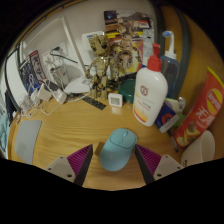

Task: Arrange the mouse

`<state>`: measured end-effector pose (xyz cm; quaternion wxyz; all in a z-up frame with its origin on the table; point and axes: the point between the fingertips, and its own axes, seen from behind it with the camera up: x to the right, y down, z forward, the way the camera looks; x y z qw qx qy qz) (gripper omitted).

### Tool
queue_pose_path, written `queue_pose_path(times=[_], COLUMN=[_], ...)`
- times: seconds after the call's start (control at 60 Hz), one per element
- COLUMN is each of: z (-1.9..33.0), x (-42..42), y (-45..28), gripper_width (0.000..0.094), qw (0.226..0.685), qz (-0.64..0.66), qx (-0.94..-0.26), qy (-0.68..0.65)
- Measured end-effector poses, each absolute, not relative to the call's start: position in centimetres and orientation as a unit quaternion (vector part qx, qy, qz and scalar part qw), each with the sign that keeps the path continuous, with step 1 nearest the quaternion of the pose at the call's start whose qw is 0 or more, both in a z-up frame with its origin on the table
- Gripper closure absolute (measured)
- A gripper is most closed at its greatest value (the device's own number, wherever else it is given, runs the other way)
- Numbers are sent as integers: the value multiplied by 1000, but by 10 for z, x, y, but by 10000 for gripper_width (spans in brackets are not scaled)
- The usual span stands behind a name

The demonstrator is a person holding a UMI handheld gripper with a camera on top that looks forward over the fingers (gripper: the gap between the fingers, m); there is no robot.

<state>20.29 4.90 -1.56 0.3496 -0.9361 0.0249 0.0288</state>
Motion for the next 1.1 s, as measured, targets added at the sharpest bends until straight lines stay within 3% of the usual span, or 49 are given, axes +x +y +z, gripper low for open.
queue_pose_path(times=[0.2,0.383,0.417,0.433,0.6,0.75,0.983,1.1], z=[-19,-18,-17,-17,-17,-17,-8,48], x=[196,188,188,188,188,189,190,168], y=[67,74,75,75,73,74,70,69], gripper_width=[130,321,319,419,479,656,664,663], qw=[351,378,384,388,401,395,394,422], qz=[13,16,16,17,11,11,-32,-53], qx=[-936,-925,-923,-921,-916,-918,-918,-904], qy=[-19,-27,-26,-25,-24,-4,29,49])
